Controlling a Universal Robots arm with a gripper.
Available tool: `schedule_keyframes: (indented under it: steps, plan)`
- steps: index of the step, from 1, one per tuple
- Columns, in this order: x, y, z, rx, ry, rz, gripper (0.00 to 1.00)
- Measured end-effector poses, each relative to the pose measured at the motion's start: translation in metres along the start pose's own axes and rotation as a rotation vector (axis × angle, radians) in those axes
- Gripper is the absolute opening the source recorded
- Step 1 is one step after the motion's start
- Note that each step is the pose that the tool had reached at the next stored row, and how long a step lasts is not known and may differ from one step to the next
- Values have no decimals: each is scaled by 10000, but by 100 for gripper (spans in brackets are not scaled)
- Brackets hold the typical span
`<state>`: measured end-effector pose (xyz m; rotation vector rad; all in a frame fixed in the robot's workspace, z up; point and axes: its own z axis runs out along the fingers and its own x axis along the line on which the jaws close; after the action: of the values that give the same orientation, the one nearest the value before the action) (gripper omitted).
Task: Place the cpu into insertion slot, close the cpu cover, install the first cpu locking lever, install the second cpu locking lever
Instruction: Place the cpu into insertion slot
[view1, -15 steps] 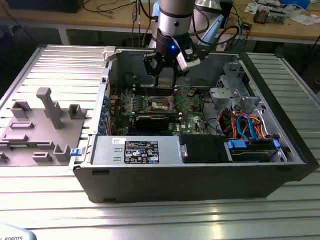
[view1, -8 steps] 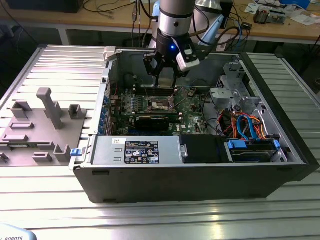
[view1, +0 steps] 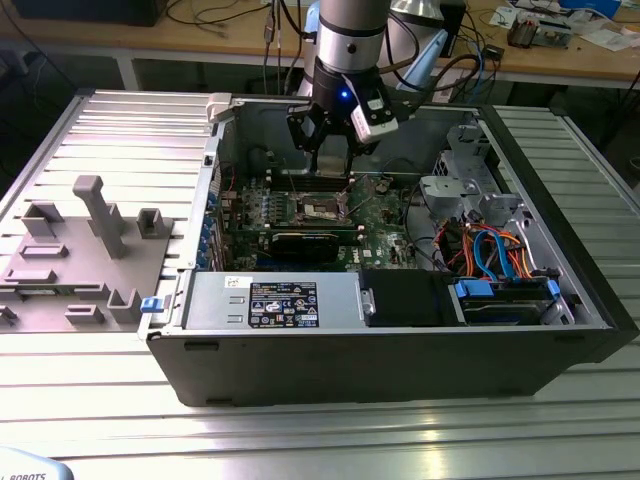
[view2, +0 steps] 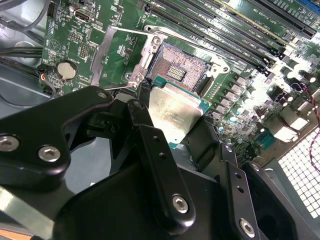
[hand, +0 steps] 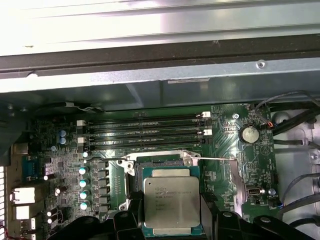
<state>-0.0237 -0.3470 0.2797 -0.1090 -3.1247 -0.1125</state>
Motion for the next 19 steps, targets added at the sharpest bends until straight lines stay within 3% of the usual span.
schedule_keyframes:
  steps: [19]
  plan:
    - [0,0,1,-7,-8,114,54]
